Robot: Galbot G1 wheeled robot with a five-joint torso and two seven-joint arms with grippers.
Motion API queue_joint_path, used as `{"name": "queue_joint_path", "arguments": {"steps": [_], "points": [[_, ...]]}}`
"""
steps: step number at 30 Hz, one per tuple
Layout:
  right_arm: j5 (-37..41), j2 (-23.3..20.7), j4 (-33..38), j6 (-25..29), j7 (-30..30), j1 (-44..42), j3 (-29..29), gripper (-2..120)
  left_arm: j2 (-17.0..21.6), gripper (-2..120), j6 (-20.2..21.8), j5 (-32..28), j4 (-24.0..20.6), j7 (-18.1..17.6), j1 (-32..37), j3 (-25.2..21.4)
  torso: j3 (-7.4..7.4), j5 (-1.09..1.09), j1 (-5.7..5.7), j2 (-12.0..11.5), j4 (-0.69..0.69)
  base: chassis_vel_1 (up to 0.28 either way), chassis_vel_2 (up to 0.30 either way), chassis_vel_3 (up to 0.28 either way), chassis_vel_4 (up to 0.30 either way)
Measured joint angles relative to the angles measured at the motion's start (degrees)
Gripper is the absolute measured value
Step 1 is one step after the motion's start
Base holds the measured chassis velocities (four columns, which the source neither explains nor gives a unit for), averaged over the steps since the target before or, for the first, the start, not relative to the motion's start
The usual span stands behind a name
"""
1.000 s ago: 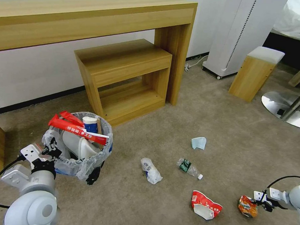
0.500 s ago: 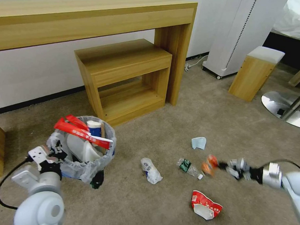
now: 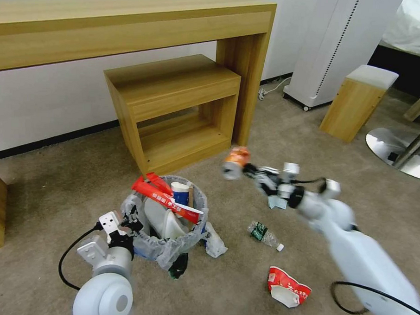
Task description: Pick up the trash bin and place the garbage on the floor into it.
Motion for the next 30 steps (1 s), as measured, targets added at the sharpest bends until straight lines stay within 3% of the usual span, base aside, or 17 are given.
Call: {"name": "queue_joint_path", "arguments": {"steps": [6, 10, 20, 28, 30], "points": [[-6.38, 3.19, -3.07, 2.69, 2.13, 5.38, -9.46, 6, 0.37, 3, -0.02, -0.50, -0.13, -0.01, -0.23, -0.01, 0.00, 0.01, 0.00, 0.00, -0.04, 0.000, 0.000, 0.000, 0.000], [-6.87, 5.79, -4.31, 3.06, 2.86, 7.83, -12.53, 6, 0.47, 3, -0.02, -0.60, -0.55, 0.00, -0.44, 0.25, 0.00, 0.01, 0.00, 0.00, -0.03, 0.000, 0.000, 0.000, 0.000], [-10.57, 6.70, -4.81, 2.60, 3.08, 10.01, -15.28, 7, 0.85, 3, 0.02, -0.99, -1.73, -0.01, -0.27, -0.01, -0.01, 0.02, 0.00, 0.00, -0.03, 0.000, 0.000, 0.000, 0.000], [-11.20, 5.09, -4.02, 2.12, 4.04, 9.97, -14.54, 33, 1.17, 3, 0.08, -1.02, -2.72, -0.05, 0.49, -0.32, -0.01, 0.03, 0.00, 0.00, -0.03, 0.000, 0.000, 0.000, 0.000], [-10.95, 4.23, -3.21, 2.10, 4.06, 9.81, -13.88, 45, 1.25, 3, 0.12, -1.00, -3.00, -0.08, 0.63, -0.55, -0.01, 0.03, 0.00, 0.00, -0.02, 0.000, 0.000, 0.000, 0.000]]}}
